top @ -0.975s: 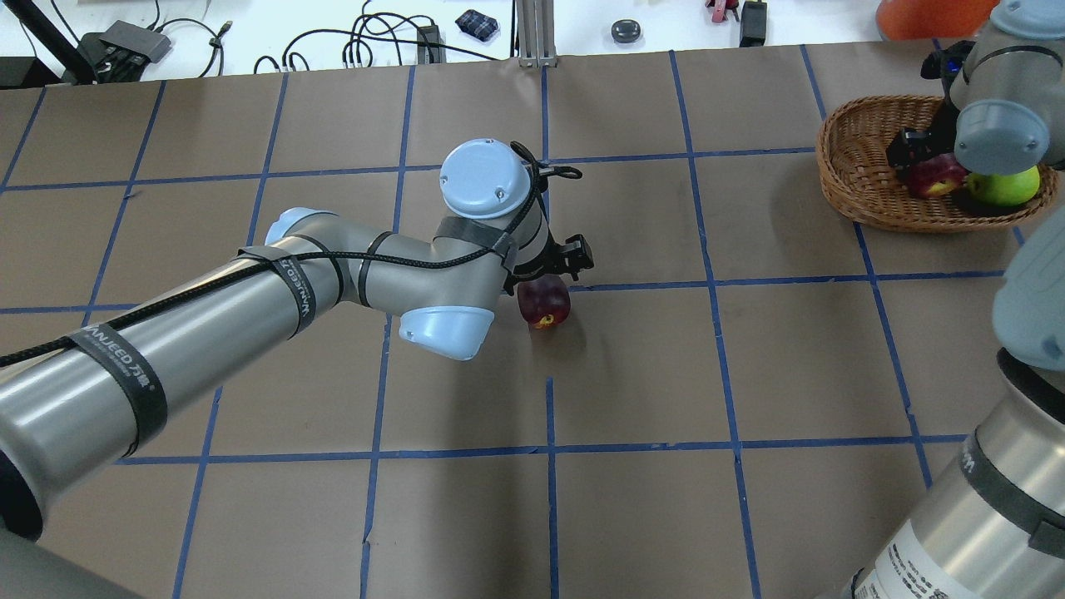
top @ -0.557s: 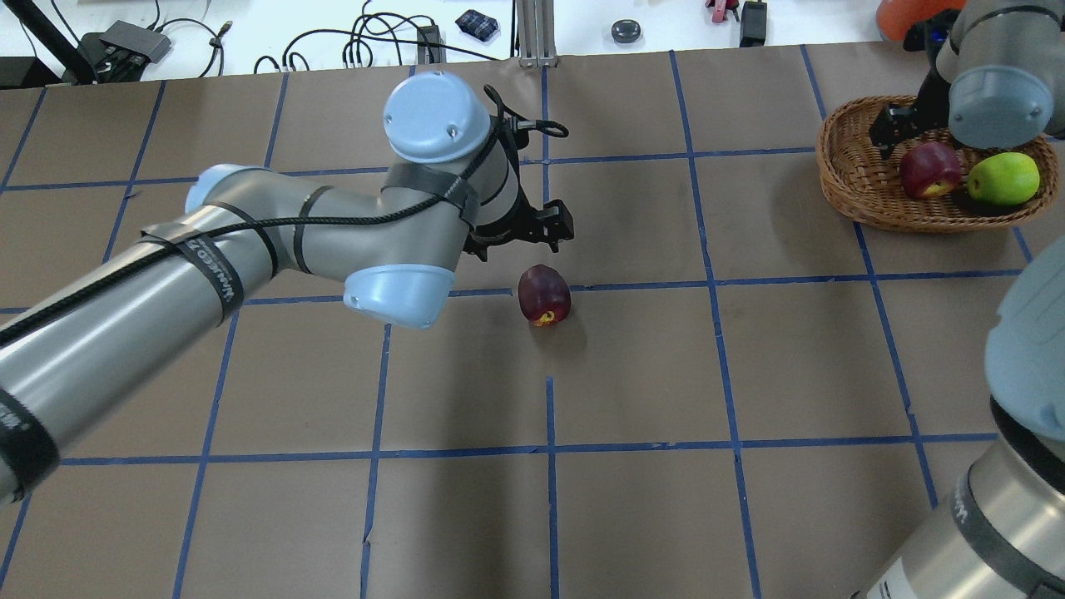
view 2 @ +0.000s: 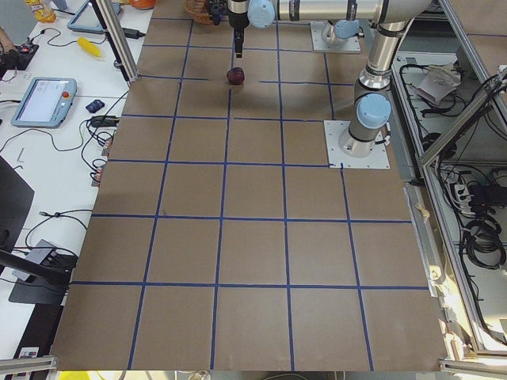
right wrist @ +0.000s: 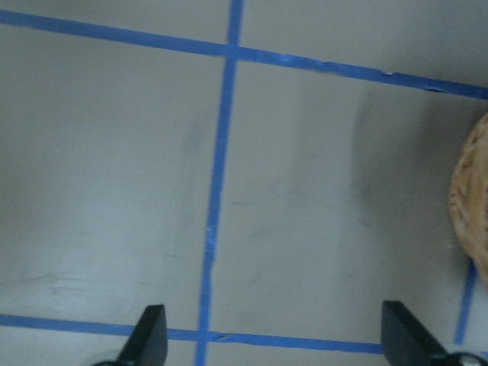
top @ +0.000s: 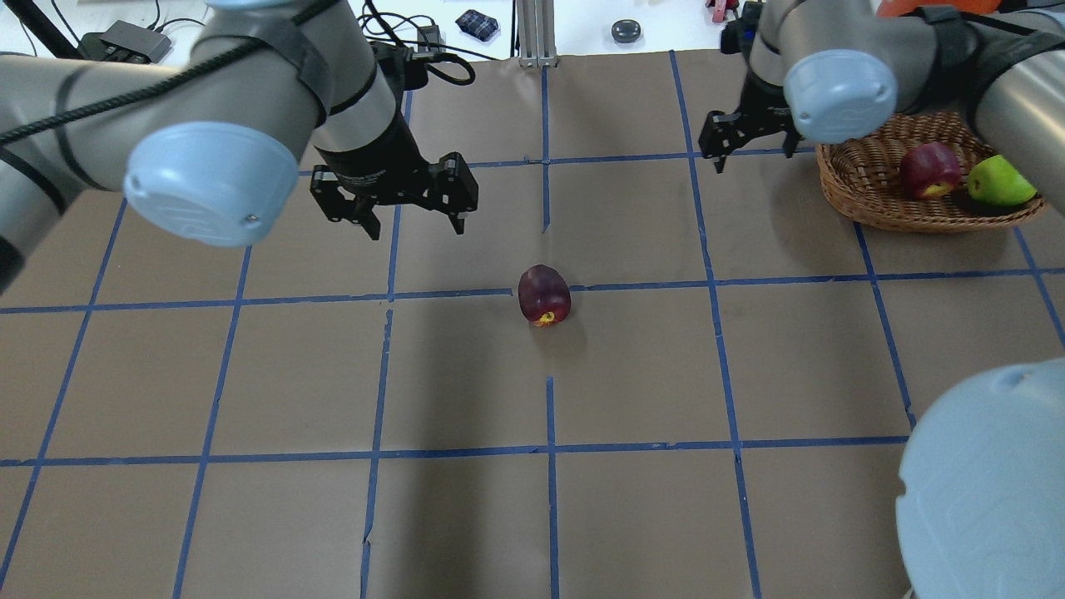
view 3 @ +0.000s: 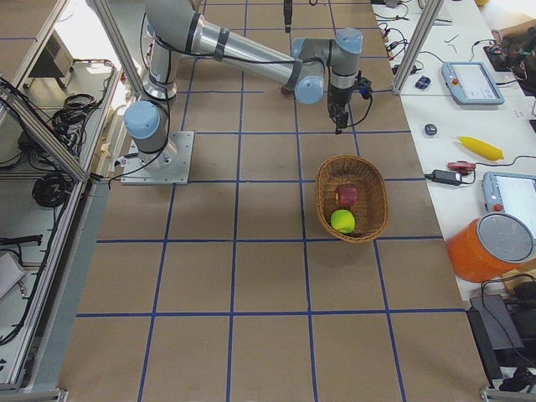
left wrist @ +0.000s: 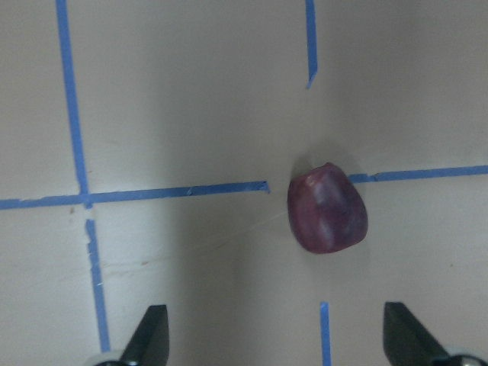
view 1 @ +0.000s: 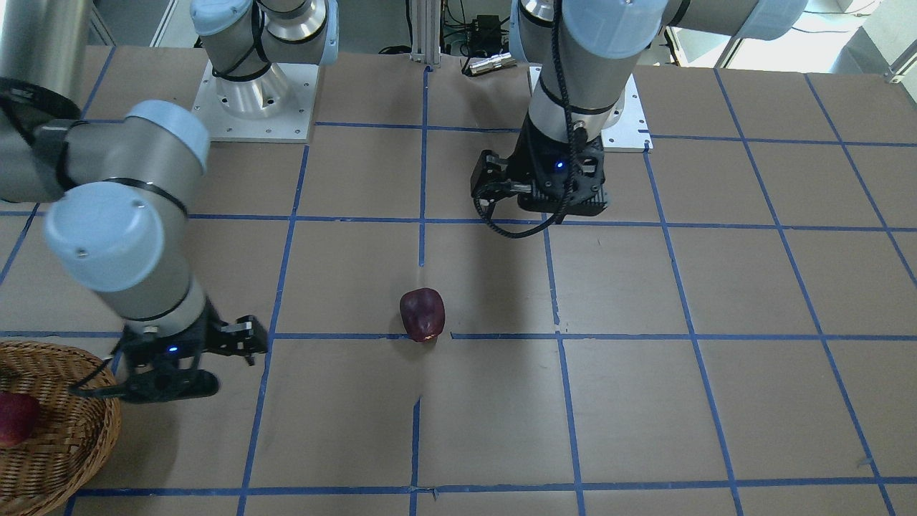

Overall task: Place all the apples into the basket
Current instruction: 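Grasp the dark apple with right gripper while left gripper withdraws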

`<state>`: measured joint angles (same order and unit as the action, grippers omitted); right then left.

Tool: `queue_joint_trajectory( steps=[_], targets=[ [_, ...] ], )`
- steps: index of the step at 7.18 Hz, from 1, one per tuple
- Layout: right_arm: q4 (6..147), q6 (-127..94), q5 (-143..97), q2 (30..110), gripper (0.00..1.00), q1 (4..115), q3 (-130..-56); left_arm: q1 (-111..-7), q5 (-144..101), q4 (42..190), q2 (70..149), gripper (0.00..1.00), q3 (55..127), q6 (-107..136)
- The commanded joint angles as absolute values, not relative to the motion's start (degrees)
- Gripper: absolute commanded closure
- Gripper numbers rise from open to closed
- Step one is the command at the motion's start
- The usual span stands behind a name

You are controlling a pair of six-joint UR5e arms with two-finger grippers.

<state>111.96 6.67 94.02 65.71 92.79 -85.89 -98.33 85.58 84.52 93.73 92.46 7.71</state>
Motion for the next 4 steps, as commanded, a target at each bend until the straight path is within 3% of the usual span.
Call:
queue_joint_trajectory(
  steps=[1, 4],
  targets=[
    [112.32, -3.64, 90.73, 64.26, 0.00, 104.90, -88.22, -93.27, 86.13, 90.96, 88.26, 0.00, 92.98, -3.70],
    [118.73, -8.26, 83.06, 63.20, 0.00, 109.24, -93.42, -91.06, 86.39, 90.26, 86.49, 0.00, 93.87, -4.57]
  ],
)
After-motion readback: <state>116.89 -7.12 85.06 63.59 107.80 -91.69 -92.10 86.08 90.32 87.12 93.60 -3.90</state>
